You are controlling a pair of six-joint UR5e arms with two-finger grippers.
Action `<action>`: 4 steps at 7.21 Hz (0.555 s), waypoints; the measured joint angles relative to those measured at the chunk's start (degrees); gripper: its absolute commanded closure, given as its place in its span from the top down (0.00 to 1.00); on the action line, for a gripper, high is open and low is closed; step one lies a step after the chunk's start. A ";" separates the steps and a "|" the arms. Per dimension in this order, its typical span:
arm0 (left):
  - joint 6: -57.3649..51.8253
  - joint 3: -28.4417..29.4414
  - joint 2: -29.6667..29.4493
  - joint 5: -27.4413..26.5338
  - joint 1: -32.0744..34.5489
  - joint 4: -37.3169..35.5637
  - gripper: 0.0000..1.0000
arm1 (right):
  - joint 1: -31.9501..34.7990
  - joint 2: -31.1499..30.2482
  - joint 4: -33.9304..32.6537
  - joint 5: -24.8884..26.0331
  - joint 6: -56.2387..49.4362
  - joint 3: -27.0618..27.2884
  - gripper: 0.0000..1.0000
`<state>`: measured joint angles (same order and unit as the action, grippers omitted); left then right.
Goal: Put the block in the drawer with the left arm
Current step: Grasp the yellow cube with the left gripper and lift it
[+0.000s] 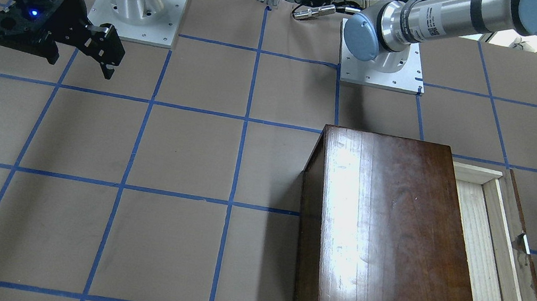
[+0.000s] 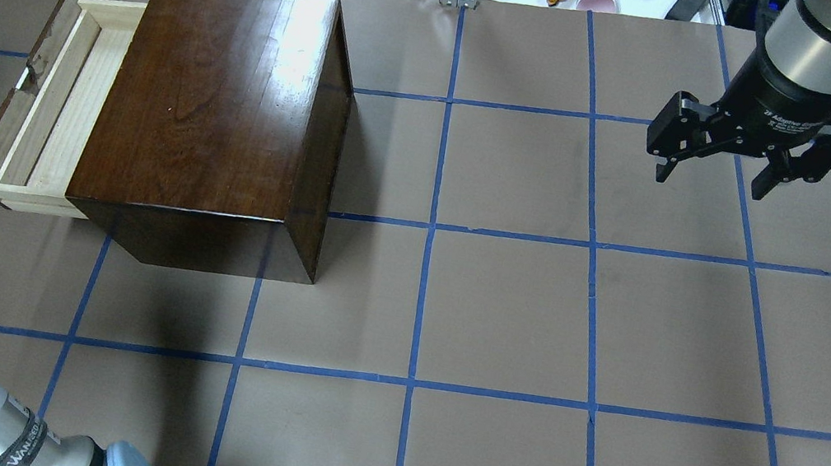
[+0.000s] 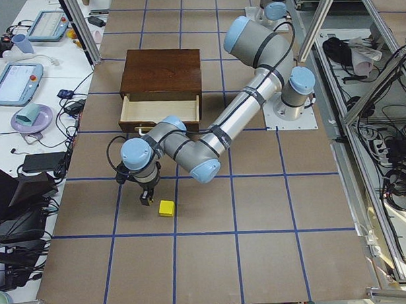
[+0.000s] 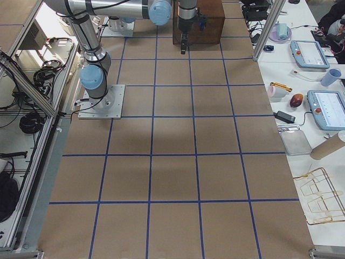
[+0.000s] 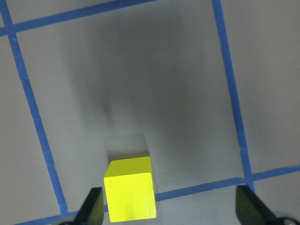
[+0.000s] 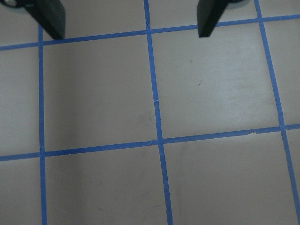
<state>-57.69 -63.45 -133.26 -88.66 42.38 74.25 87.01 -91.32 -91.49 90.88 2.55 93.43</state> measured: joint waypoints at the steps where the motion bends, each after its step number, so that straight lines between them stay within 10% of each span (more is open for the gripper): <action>1: 0.01 0.16 -1.31 -0.09 -0.36 -0.79 1.00 | 0.00 0.00 0.00 0.00 0.00 0.01 1.00; 4: 0.33 0.31 -4.07 -0.70 -0.93 -2.72 1.00 | 0.00 0.00 0.00 0.00 0.00 0.03 1.00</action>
<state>-57.36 -63.14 -137.33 -89.36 41.45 71.53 87.01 -91.32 -91.49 90.88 2.55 93.46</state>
